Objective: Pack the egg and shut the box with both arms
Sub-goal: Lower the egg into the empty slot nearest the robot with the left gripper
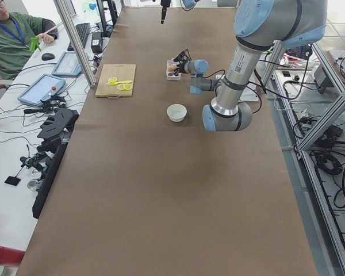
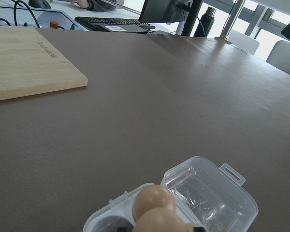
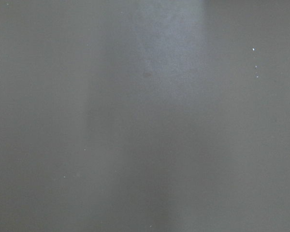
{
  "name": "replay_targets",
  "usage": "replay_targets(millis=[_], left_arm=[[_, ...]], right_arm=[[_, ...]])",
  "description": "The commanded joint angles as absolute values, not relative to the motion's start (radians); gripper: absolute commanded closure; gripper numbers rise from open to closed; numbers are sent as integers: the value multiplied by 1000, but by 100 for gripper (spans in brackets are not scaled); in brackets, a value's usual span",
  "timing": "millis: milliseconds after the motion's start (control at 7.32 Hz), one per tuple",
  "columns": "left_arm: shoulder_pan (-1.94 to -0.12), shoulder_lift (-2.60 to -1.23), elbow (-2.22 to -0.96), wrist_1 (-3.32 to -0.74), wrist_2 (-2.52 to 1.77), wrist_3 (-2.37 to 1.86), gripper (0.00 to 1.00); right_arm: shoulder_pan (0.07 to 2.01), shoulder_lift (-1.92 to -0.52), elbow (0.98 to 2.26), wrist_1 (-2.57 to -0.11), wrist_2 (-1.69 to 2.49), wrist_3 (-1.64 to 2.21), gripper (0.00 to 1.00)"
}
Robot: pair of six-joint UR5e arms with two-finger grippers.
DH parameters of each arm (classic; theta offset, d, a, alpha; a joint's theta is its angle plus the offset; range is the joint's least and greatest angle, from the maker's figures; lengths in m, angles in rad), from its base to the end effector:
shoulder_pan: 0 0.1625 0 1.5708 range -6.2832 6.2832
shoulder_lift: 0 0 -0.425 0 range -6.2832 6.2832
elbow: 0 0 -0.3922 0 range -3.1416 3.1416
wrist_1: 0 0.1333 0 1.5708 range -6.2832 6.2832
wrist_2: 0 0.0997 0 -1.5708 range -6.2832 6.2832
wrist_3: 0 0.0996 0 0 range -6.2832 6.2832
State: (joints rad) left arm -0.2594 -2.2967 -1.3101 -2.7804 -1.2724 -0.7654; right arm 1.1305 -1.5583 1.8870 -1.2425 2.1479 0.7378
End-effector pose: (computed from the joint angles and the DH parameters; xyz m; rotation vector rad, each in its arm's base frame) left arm 0.6513 -0.3410 0.1954 1.0349 1.3142 0.1628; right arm -0.1444 -0.4918 0.4661 0.2217 -0.8159 0.0901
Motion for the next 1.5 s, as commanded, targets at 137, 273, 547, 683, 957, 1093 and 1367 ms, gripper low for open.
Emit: replay_targets(millis=[137,273,547,683,957,1093,1367], left_arm=[[-258,-2312,-1284,-2780,-1250,-765,100],[-256,-2312,-1285,-2780,-1250,-765,100],[-250,-2310,-1281,-2780,-1252,-765,100],[-249,-2310,-1279,-2780,-1252,-767,100],[-238,-2310,-1281,-2780,-1252,-767,100],[-238,-2310,-1281,-2781,-1252,-765,100],[-238,-2312,-1282,-2781,-1252,-767,86]], right_arm=[[1131,-1557,1885,-1244,2149,738,0],[1131,-1557,1885,-1243,2149,738,0],[1131,-1557,1885,-1243,2149,738,0],[1131,-1557,1885,-1243,2149,738,0],[1131,-1557,1885,-1243,2148,738,0],[1131,-1559,1885,-1243,2149,738,0],[1131,-1559,1887,-1243,2148,738,0]])
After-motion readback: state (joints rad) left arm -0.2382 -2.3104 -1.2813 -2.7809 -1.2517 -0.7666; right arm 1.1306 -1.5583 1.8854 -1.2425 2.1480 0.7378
